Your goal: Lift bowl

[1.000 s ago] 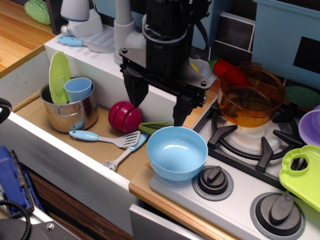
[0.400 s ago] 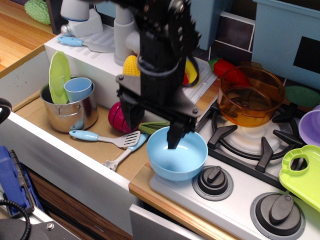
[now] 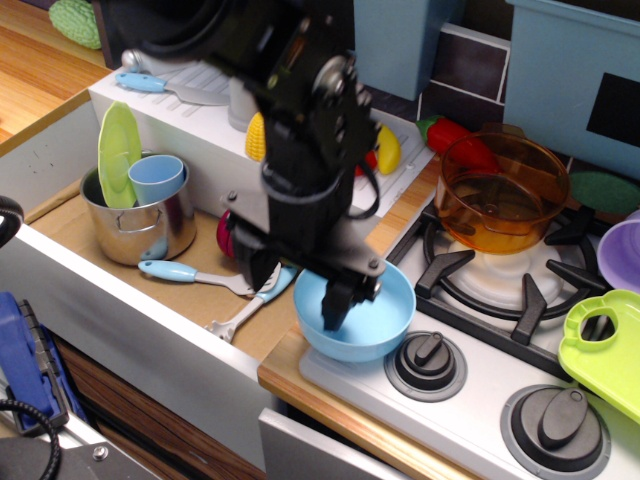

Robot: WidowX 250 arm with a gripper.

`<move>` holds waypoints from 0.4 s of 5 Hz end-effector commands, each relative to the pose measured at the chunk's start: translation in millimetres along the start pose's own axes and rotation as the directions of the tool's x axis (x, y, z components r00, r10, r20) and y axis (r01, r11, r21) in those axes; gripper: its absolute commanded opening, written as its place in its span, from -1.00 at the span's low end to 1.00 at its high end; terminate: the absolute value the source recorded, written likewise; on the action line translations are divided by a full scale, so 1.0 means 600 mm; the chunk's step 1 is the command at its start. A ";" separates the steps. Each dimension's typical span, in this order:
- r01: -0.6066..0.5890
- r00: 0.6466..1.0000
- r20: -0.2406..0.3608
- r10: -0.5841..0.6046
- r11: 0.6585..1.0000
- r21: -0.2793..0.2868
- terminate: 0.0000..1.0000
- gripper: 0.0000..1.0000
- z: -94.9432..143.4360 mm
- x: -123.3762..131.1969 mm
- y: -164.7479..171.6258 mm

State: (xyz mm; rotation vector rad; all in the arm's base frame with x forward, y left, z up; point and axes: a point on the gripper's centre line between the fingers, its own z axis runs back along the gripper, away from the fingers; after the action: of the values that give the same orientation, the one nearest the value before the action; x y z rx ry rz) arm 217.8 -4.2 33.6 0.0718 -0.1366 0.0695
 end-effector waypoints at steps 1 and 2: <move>0.001 0.999 0.053 -0.001 1.000 0.008 -1.00 1.00 -0.015 0.000 -0.001; -0.010 0.997 0.071 0.010 1.000 0.004 -1.00 -1.00 -0.026 -0.001 -0.003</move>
State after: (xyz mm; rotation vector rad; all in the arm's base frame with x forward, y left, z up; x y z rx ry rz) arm 218.2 -3.8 16.3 0.0806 -0.2006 0.0863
